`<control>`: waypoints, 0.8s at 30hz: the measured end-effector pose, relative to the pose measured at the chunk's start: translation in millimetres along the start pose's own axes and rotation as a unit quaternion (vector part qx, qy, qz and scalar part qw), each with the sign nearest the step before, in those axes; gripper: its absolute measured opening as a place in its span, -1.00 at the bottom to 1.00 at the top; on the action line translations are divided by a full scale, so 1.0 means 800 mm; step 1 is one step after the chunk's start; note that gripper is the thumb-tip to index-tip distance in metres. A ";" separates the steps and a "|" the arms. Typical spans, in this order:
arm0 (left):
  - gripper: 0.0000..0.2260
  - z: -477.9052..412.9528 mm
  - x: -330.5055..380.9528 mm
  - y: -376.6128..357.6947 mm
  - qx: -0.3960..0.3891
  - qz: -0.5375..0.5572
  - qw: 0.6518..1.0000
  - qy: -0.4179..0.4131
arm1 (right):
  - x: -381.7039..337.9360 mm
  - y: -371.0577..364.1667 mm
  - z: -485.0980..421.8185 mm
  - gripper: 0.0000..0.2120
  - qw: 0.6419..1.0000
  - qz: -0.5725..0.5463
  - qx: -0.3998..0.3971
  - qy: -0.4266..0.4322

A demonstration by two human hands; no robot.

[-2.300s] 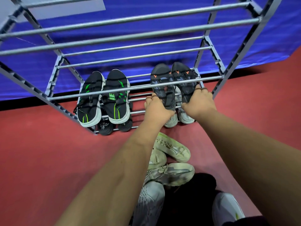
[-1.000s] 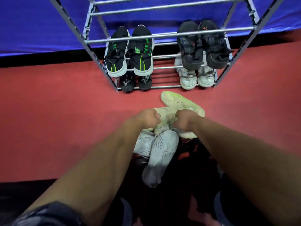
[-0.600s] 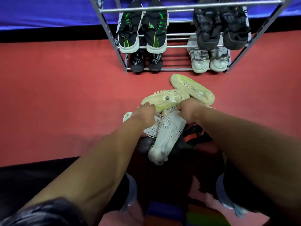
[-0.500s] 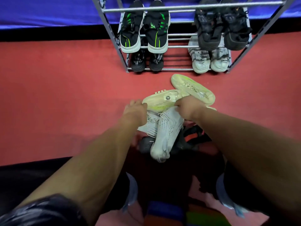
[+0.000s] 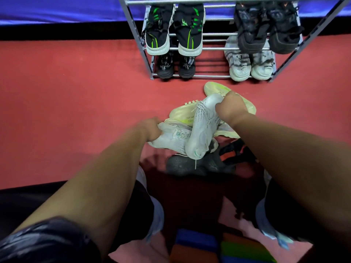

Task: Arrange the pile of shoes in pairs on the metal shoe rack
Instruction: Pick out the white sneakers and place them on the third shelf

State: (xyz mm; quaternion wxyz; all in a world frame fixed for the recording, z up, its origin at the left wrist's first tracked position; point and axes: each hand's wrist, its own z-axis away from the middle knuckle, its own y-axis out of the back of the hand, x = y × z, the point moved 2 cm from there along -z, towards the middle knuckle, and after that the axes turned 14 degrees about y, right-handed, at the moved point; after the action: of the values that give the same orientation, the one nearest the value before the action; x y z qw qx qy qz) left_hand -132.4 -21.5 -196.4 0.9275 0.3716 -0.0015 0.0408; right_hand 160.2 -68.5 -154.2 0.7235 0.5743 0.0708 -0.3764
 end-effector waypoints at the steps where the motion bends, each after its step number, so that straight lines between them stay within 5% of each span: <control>1: -0.71 -0.001 -0.001 0.004 -0.007 0.027 1.000 0.001 | -0.001 -0.005 0.006 -0.51 1.000 0.011 -0.003 -0.009; 6: -0.67 -0.003 -0.004 0.034 -0.013 0.289 0.957 0.002 | -0.018 -0.043 0.040 0.01 0.991 0.059 -0.101 -0.057; 12: -0.55 0.017 -0.012 0.077 0.171 0.276 0.946 0.016 | -0.035 -0.081 0.055 0.37 0.970 0.157 -0.183 -0.019; 19: -0.49 0.027 -0.040 0.093 0.288 0.387 0.866 0.132 | -0.033 -0.088 0.064 0.27 0.976 0.148 -0.160 0.026; 22: -0.44 0.030 -0.048 0.086 0.256 0.460 0.836 0.155 | -0.036 -0.079 0.060 0.26 0.982 0.133 -0.129 0.049; 24: -0.34 0.025 -0.044 0.066 0.170 0.471 0.852 0.156 | -0.036 -0.072 0.059 0.28 0.985 0.116 -0.118 0.041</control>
State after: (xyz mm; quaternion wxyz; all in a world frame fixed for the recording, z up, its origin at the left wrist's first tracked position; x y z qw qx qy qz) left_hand -171.4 0.4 -146.6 0.7080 0.4667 -0.0248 0.5294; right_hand 88.1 -100.7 -168.3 0.8213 0.5042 0.0770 -0.2555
